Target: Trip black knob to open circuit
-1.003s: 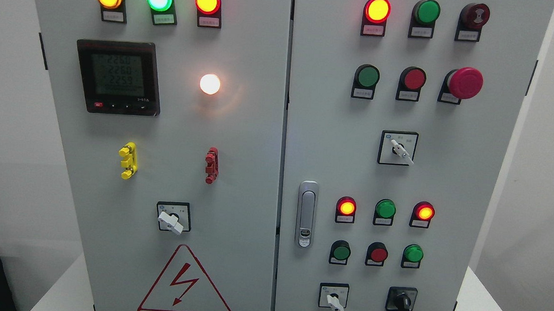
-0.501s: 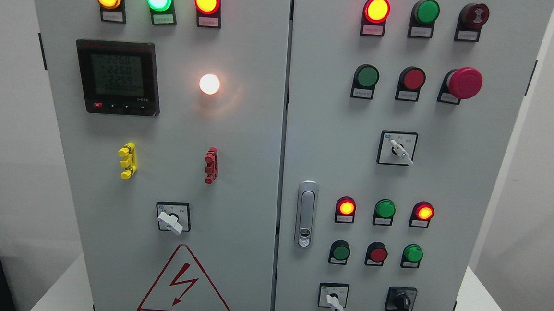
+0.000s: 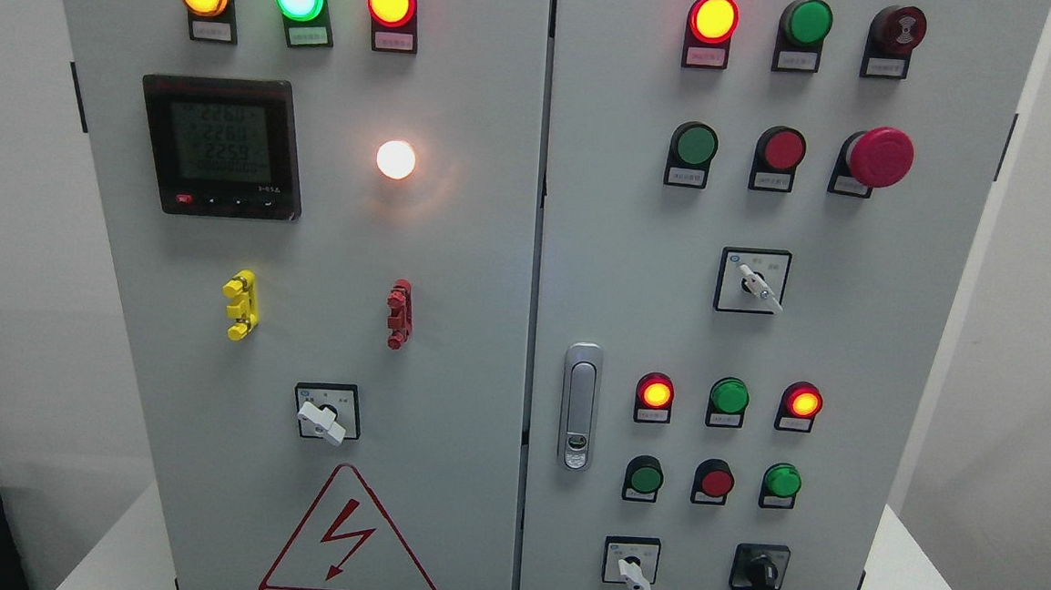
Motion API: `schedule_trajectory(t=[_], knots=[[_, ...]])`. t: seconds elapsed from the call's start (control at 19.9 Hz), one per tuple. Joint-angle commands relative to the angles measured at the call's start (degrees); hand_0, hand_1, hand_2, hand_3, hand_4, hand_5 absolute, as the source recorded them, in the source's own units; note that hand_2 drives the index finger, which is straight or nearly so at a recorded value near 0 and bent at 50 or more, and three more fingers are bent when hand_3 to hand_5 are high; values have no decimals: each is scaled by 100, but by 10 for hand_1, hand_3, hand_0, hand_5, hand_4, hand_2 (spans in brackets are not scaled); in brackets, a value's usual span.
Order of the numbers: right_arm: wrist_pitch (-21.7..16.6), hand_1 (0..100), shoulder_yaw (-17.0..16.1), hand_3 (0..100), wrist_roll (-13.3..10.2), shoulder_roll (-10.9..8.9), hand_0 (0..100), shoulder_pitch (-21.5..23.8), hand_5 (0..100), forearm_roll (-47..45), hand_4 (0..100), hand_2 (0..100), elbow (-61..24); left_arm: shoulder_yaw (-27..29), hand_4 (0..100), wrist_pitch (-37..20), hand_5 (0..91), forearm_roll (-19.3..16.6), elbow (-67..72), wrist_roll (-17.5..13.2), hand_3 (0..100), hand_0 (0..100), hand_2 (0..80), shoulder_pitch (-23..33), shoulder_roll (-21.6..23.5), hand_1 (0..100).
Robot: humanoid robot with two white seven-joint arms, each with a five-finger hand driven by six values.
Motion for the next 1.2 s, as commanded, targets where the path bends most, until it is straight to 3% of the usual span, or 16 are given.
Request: schedule_trajectory(t=[0.0,1.15], knots=[[-52,865,194,1000,94,39,793,-90,867,35,961,0,-170,5,0,7,0,14,6,2,0,120,0,-3,-5,389],[-52,864,273,1000,94,47,795,-177,865,35,960,0,-170,5,0,7,0,14,6,2,0,120,0,-3,-5,389]])
